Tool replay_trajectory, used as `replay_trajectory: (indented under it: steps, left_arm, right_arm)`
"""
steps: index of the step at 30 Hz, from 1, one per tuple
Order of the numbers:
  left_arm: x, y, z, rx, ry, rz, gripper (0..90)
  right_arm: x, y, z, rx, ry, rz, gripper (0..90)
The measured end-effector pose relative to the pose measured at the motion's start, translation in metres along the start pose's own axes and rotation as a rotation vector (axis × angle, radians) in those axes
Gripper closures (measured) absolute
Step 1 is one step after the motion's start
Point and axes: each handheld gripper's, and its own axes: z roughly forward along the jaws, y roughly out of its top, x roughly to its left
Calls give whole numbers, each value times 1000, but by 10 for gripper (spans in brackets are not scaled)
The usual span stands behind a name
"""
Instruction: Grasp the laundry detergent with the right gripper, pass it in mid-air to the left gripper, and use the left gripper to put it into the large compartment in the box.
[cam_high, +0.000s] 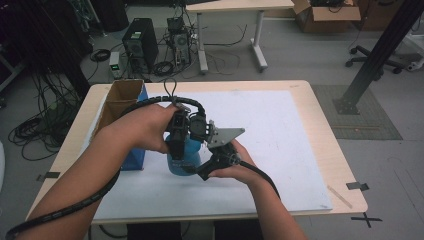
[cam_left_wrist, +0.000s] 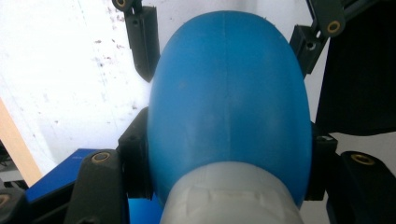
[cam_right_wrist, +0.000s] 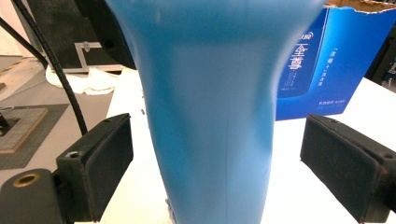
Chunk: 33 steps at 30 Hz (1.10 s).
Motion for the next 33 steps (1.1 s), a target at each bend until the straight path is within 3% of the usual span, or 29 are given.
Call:
replay_trajectory:
  steps: [14, 18, 21, 27, 33]
  left_arm:
    - [6, 4, -5, 2, -31, -23, 381]
    - [10, 4, -11, 14, -54, -78, 381]
    - [14, 2, -15, 22, -84, -112, 381]
    - [18, -1, -22, -9, -82, -143, 380]
    - [21, -6, -29, -43, -141, -219, 380]
  right_arm:
    - [-2, -2, -12, -34, 26, 28, 1]
    - [0, 0, -25, -25, 21, 6, 1]
    - [-1, 4, -40, -1, 6, -15, 2]
    - [-9, 17, -69, 52, -26, -44, 1]
    - [-20, 34, -89, 188, -20, -72, 6]
